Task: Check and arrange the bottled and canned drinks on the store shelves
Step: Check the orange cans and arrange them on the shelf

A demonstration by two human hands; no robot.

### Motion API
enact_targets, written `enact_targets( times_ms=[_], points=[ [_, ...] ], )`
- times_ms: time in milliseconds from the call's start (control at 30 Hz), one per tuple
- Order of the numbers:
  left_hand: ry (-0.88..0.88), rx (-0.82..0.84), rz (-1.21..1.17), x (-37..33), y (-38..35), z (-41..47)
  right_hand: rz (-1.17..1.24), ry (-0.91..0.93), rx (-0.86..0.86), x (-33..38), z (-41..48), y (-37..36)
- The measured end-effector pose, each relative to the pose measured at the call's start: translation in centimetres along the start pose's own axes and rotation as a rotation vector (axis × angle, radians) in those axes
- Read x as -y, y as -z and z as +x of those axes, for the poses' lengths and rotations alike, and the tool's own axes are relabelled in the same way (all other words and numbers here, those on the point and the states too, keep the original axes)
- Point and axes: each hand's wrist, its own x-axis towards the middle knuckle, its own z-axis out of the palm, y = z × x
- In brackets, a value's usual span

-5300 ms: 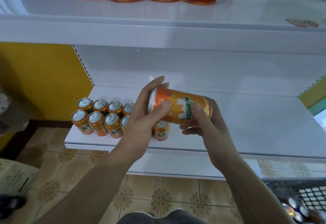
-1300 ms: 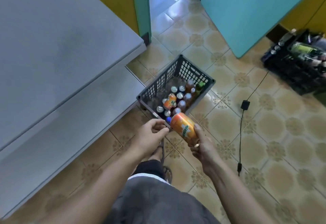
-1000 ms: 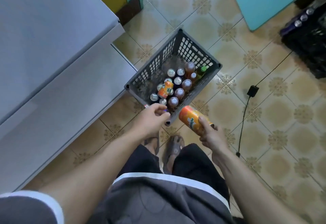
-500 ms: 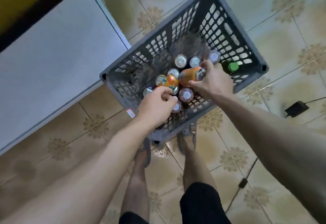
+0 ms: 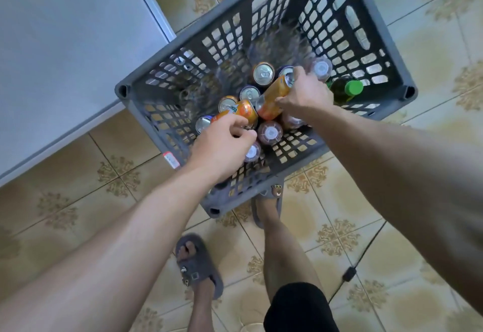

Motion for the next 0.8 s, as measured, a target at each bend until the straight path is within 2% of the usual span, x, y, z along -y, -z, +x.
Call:
enact_targets(
  times_ms=[233, 433, 600, 667, 800],
  points=[
    [-0.079, -0.04, -0.031, -0.2, 3.5, -6.2, -0.134, 0.022, -0.005, 1.7, -7.3, 3.5],
    [-0.183, -0.109, -0.119, 3.1, 9.1, -17.6, -0.177, 0.087, -0.051, 8.1, -19.8, 7.1],
    [-0.271, -0.236, -0.103, 8.9, 17.7, -32.2, -0.138, 0.226, -0.102, 16.5, -34.5, 8.8],
    [-0.286, -0.29, -0.144, 12.6, 21.1, -38.8, -0.068, 0.259, -0.064, 20.5, -41.6, 8.8],
    [-0.232, -0.479, -0.117, 20.9, 27.3, -50.1, -0.005, 0.405, -0.034, 29.2, -53.6, 8.0]
  ],
)
